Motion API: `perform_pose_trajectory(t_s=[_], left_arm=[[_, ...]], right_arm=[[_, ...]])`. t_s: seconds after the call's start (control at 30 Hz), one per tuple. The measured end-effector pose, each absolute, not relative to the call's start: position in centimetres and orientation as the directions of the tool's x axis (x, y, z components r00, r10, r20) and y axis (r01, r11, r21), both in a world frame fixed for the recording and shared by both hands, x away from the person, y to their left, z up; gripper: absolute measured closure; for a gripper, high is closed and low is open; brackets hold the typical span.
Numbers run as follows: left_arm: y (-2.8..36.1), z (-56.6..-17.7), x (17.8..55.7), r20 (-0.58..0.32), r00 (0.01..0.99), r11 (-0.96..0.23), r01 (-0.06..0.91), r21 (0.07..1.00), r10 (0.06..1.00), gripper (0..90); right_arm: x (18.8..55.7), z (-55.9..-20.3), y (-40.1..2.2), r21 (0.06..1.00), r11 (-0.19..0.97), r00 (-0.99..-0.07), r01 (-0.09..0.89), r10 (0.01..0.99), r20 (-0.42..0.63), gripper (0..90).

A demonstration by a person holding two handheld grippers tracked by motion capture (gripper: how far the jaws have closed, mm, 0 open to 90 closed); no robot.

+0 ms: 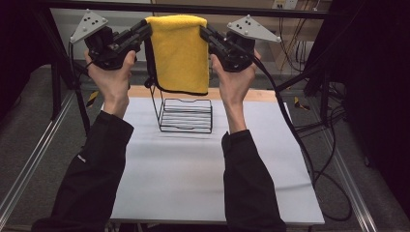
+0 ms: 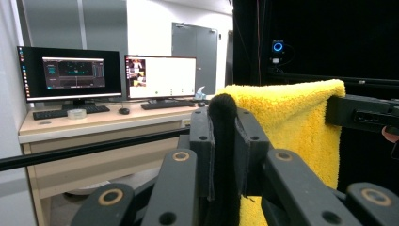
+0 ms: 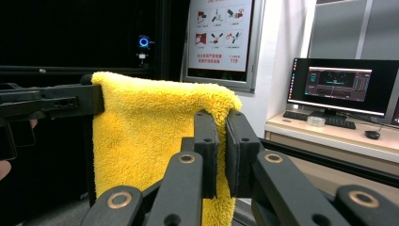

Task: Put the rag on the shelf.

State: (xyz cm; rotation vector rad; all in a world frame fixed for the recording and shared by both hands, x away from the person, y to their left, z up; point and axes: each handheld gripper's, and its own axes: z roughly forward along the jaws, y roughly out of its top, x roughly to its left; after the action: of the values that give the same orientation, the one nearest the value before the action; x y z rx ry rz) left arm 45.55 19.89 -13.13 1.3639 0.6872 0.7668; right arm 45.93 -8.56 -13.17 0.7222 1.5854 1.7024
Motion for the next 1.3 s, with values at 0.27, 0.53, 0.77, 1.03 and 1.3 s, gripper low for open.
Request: perform_pose_trajectory(t_s=[0.27,0.53,0.77,1.03,1.3], left_arm=[[19.6,-12.0,46.7,0.011,0.579,0.04,-0.076,0.996,0.815,79.2],[19.5,-11.4,47.8,0.006,0.577,0.049,-0.079,0.996,0.817,79.2],[19.6,-11.5,49.2,0.022,0.568,0.034,-0.088,0.996,0.823,79.1],[19.7,-11.4,51.1,0.015,0.554,0.031,-0.074,0.997,0.832,79.1],[19.6,-11.6,51.9,0.016,0.556,0.036,-0.083,0.996,0.831,79.1]], right_arm=[[46.9,-12.5,-8.7,0.992,-0.023,-0.599,-0.122,0.799,-0.055,84.8],[48.0,-11.9,-8.6,0.991,-0.023,-0.591,-0.129,0.804,-0.058,84.8],[49.1,-11.6,-8.4,0.992,-0.005,-0.58,-0.127,0.811,-0.071,84.8],[51.2,-11.7,-8.2,0.994,-0.007,-0.584,-0.112,0.81,-0.06,84.8],[51.9,-11.6,-8.0,0.993,0.01,-0.576,-0.122,0.814,-0.079,84.7]])
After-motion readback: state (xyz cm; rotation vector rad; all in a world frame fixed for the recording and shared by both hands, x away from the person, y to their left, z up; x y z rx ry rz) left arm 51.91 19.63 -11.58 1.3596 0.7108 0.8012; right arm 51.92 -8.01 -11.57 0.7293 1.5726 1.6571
